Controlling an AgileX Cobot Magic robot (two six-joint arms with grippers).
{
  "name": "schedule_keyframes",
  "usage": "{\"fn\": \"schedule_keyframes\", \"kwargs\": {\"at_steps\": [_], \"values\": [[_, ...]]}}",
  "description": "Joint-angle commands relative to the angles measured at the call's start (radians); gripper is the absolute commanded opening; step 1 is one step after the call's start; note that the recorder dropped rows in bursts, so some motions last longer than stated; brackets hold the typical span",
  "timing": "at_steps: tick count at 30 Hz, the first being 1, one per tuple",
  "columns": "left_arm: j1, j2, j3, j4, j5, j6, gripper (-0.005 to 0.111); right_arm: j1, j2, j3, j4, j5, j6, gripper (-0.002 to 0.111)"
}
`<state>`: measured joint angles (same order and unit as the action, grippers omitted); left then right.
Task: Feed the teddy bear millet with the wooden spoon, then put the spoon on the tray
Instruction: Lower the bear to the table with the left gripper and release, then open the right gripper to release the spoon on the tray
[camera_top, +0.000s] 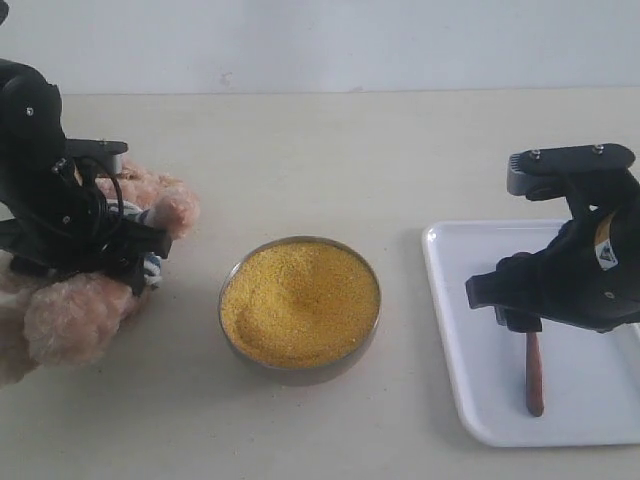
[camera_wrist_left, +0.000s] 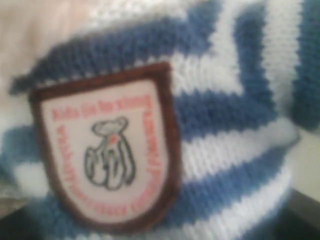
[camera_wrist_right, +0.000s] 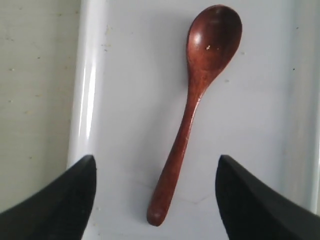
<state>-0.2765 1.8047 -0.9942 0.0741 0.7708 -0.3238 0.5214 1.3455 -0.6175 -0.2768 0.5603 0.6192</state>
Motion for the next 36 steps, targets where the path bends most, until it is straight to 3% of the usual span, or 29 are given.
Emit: {"fn": "schedule_keyframes", "kwargs": {"at_steps": [1, 5, 17, 20, 22, 25, 28, 36], "values": [[0.004, -0.024, -0.008, 0.0, -0.005, -0.013, 0.087, -0.001, -0.009, 0.001, 0.044, 0.003, -0.051, 0.063], [0.004, -0.06, -0.008, 0.012, 0.0, -0.013, 0.094, -0.001, -0.009, 0.001, 0.059, 0.001, -0.057, 0.063], [0.004, -0.242, -0.008, 0.034, 0.05, 0.002, 0.094, -0.001, -0.009, 0.001, 0.066, 0.012, -0.057, 0.063], [0.004, -0.305, -0.008, 0.043, 0.068, 0.012, 0.093, -0.001, -0.011, 0.001, 0.066, 0.021, -0.057, 0.054], [0.004, -0.358, -0.008, 0.043, 0.072, 0.016, 0.086, -0.001, -0.021, 0.001, 0.066, 0.027, -0.052, 0.036], [0.004, -0.44, 0.0, 0.043, 0.072, 0.017, 0.054, -0.001, -0.058, 0.001, 0.066, 0.027, -0.032, -0.001], [0.004, -0.542, 0.042, 0.043, 0.026, -0.011, 0.004, -0.001, -0.129, 0.019, 0.062, -0.008, -0.017, 0.001], [0.004, -0.842, 0.298, 0.043, -0.265, -0.084, 0.004, -0.001, -0.407, 0.208, -0.09, -0.269, 0.146, 0.001]]}}
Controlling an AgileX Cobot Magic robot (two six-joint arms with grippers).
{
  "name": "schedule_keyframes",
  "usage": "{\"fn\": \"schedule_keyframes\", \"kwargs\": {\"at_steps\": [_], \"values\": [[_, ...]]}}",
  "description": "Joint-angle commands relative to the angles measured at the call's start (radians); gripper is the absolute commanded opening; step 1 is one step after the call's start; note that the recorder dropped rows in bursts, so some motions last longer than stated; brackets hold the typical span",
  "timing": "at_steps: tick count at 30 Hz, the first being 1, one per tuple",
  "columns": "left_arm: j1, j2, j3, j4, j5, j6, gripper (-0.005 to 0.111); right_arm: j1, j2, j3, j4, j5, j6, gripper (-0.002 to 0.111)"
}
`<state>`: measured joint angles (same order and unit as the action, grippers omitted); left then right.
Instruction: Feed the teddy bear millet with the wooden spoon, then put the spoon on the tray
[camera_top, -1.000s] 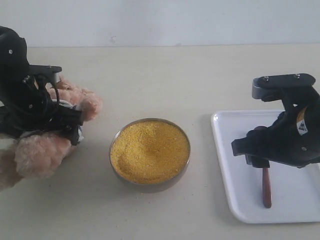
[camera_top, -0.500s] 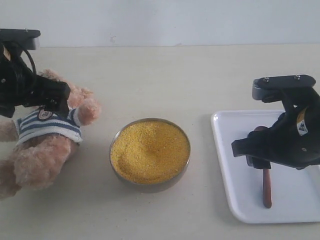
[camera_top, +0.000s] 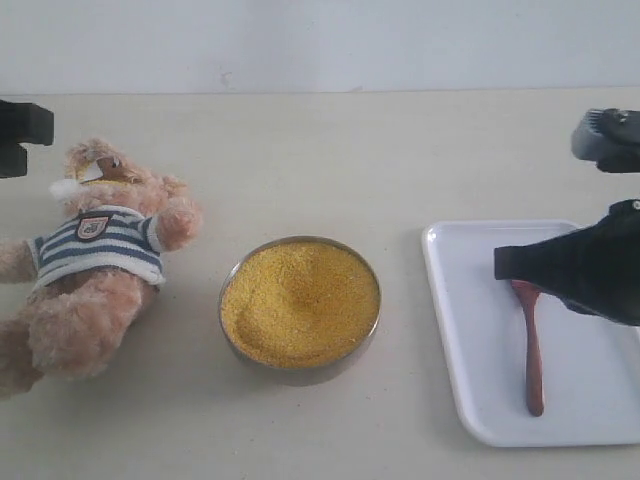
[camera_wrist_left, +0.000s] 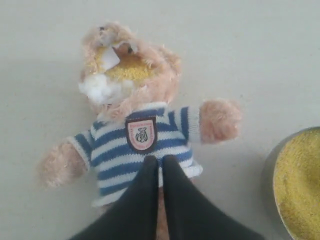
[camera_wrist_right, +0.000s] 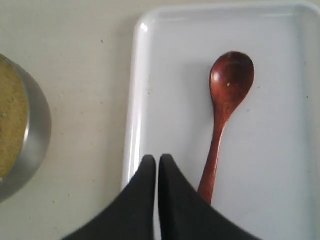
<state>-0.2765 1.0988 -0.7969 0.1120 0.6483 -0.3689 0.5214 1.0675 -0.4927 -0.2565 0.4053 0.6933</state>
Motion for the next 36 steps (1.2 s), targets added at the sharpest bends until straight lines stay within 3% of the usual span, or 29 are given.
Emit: {"fn": "schedule_keyframes", "kwargs": {"at_steps": [1, 7, 16, 29, 32, 36], "values": [[0.004, -0.182, 0.132, 0.005, -0.182, -0.039, 0.004, -0.001, -0.173, 0.105, -0.141, -0.139, 0.083, 0.001], [0.004, -0.456, 0.292, 0.005, -0.372, -0.039, 0.004, -0.001, -0.446, 0.211, -0.177, -0.244, 0.085, 0.001], [0.004, -0.744, 0.341, 0.011, -0.36, -0.039, 0.004, -0.001, -0.669, 0.236, -0.175, -0.247, 0.085, 0.001], [0.004, -0.87, 0.341, 0.011, -0.362, -0.036, 0.004, -0.001, -0.697, 0.236, -0.175, -0.248, 0.082, 0.001], [0.007, -0.899, 0.341, 0.126, -0.355, 0.022, 0.004, -0.001, -0.697, 0.236, -0.175, -0.248, 0.082, 0.001], [0.107, -0.962, 0.371, 0.166, -0.353, 0.022, 0.004, -0.001, -0.697, 0.236, -0.175, -0.25, 0.082, 0.001]]}}
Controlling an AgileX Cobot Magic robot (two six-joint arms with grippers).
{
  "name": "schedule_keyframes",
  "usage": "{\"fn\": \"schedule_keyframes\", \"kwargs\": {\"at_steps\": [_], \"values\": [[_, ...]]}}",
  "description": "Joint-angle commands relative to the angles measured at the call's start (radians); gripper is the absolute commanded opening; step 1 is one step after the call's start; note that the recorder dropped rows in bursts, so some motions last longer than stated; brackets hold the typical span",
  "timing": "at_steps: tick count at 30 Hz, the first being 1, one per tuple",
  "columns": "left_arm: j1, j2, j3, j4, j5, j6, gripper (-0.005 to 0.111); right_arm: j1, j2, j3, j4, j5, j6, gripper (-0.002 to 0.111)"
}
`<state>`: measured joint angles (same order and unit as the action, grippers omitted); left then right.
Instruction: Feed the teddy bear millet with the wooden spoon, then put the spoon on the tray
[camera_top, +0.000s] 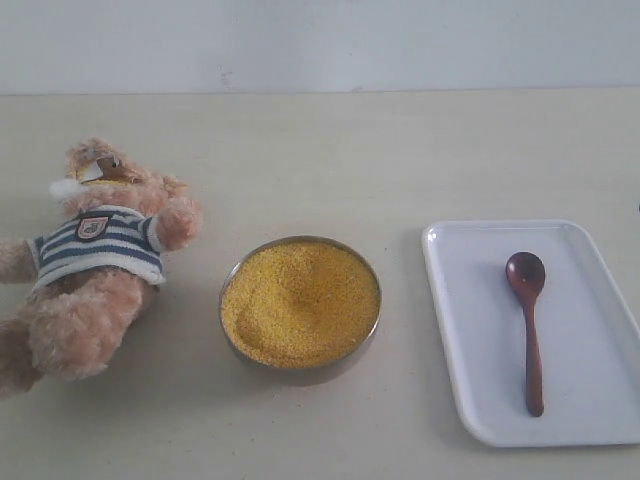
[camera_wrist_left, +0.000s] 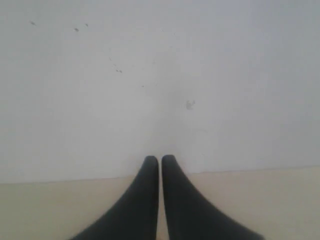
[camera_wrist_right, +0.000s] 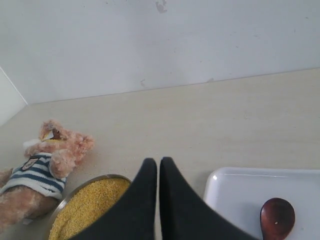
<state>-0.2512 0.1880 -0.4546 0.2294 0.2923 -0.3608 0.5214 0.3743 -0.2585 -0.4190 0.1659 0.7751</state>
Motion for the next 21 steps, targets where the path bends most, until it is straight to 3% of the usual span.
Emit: {"fn": "schedule_keyframes", "kwargs": {"at_steps": [1, 6, 10, 14, 21], "values": [[0.126, -0.07, 0.054, 0.048, 0.007, 0.013, 0.004, -0.001, -0.004, 0.002, -0.013, -0.01, 0.001, 0.001], [0.287, -0.148, 0.222, 0.016, -0.007, -0.002, 0.004, -0.001, -0.004, 0.002, -0.013, -0.01, 0.001, 0.001], [0.392, -0.188, 0.37, 0.014, -0.062, -0.109, 0.004, -0.001, -0.004, 0.002, -0.013, -0.012, 0.001, 0.001], [0.418, -0.188, 0.455, 0.014, -0.067, -0.174, 0.004, -0.001, -0.004, 0.002, -0.013, -0.012, 0.001, 0.001], [0.418, -0.188, 0.455, 0.025, -0.032, -0.159, 0.004, -0.001, -0.004, 0.002, -0.013, -0.012, 0.001, 0.001]]}}
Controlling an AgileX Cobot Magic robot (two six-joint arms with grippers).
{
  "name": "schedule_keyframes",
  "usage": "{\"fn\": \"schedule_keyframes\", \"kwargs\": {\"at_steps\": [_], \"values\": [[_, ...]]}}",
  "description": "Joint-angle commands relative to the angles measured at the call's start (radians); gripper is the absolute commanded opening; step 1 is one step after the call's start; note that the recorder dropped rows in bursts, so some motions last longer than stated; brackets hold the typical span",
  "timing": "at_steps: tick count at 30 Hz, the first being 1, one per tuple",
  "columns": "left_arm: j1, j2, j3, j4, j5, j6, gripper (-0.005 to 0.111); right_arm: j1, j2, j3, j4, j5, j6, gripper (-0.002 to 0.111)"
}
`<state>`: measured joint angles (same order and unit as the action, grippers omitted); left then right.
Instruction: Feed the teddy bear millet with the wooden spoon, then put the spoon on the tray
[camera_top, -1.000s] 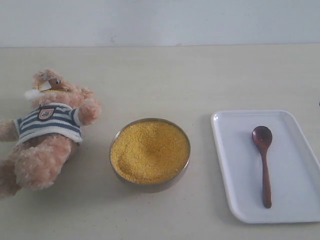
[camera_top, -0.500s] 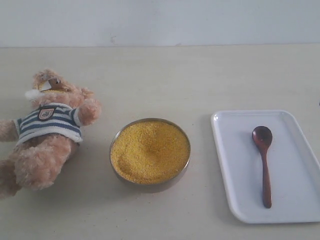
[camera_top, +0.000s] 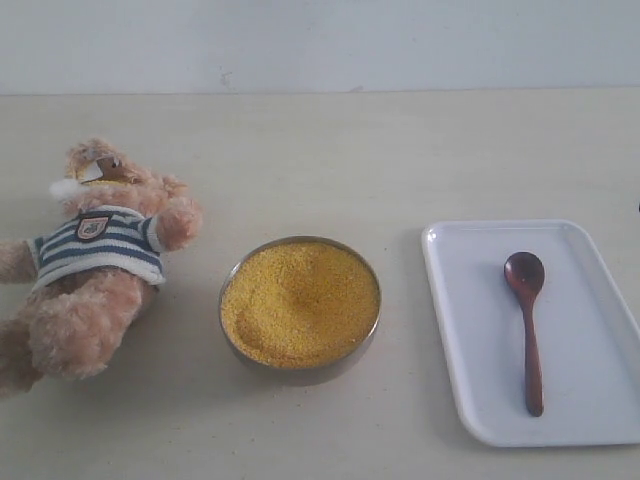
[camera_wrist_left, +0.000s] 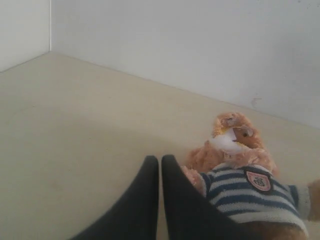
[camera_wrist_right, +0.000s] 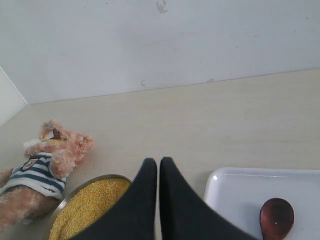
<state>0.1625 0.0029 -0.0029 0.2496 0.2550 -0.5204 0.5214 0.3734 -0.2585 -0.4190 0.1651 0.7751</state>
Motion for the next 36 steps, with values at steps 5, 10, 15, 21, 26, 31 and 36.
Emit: {"fn": "schedule_keyframes", "kwargs": {"at_steps": [5, 10, 15, 21, 26, 31, 36], "values": [[0.004, -0.003, 0.003, -0.076, 0.054, 0.175, 0.004, -0.001, -0.003, 0.002, -0.013, -0.011, 0.001, 0.001], [0.004, -0.003, 0.003, -0.449, 0.052, 0.733, 0.004, -0.001, -0.003, 0.002, -0.013, -0.011, 0.001, 0.001], [0.004, -0.003, 0.003, -0.496, 0.056, 0.798, 0.004, -0.001, -0.003, 0.002, -0.013, -0.011, 0.001, 0.001], [0.004, -0.003, 0.003, -0.496, 0.056, 0.798, 0.004, -0.001, -0.003, 0.002, -0.013, -0.011, 0.001, 0.001], [0.004, -0.003, 0.003, -0.496, 0.056, 0.798, 0.004, -0.001, -0.003, 0.002, -0.013, -0.011, 0.001, 0.001], [0.004, -0.003, 0.003, -0.496, 0.056, 0.798, 0.004, 0.014, -0.006, 0.002, -0.013, -0.011, 0.001, 0.001], [0.004, -0.003, 0.003, -0.496, 0.056, 0.798, 0.004, -0.09, -0.052, 0.002, -0.013, 0.027, -0.004, 0.001]]}}
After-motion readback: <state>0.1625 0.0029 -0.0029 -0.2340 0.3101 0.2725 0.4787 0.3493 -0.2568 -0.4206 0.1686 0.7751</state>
